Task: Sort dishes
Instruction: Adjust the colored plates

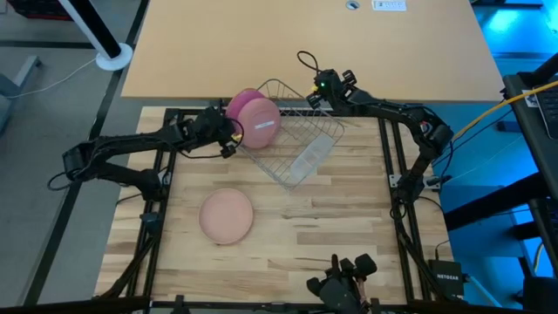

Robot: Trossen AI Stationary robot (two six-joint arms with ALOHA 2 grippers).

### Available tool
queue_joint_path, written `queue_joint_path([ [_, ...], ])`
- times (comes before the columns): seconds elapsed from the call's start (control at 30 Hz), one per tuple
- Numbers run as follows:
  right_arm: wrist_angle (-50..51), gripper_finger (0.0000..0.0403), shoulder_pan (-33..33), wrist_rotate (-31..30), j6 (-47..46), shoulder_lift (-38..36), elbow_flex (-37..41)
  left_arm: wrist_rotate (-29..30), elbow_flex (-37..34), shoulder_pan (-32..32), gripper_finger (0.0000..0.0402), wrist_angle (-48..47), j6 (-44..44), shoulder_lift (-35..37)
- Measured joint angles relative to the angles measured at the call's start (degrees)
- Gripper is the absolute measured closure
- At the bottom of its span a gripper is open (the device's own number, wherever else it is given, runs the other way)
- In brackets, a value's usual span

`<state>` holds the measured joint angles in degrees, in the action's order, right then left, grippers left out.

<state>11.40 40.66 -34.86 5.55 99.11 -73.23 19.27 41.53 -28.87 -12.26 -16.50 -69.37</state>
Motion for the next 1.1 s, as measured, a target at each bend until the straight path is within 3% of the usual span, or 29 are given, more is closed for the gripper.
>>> queue_joint_path([
  [0.1, 0.6, 0.0349, 0.5, 0.2, -1.1, 0.0, 0.0, 0.0, 0.0, -0.3, 0.0312, 2.9, -0.1, -1.7],
  [0.4, 3.8, 0.0349, 2.7, 8.9, -4.2, 0.5, 0.0, -2.6, -0.2, -0.4, 0.0312, 8.8, 0.1, -3.0],
  [0.57, 3.5, 0.0349, 3.8, 6.6, -4.2, 0.5, 0.0, -2.6, -0.2, -0.4, 0.0312, 7.9, 1.4, -3.0],
  [0.8, 7.7, 0.0349, 6.5, 21.7, -6.9, 0.5, 0.0, -2.5, -0.2, -0.4, 0.0312, 7.9, 1.5, -3.0],
  [1.0, 11.1, 0.0350, 6.6, 23.8, -6.8, 0.5, 0.0, -2.8, -0.2, -0.3, 0.0312, 7.8, 1.5, -3.0],
  [1.1, 11.6, 0.0350, 6.6, 28.5, -6.7, 0.5, 0.0, -3.9, -0.2, -0.3, 0.0312, 7.8, 1.5, -3.0],
])
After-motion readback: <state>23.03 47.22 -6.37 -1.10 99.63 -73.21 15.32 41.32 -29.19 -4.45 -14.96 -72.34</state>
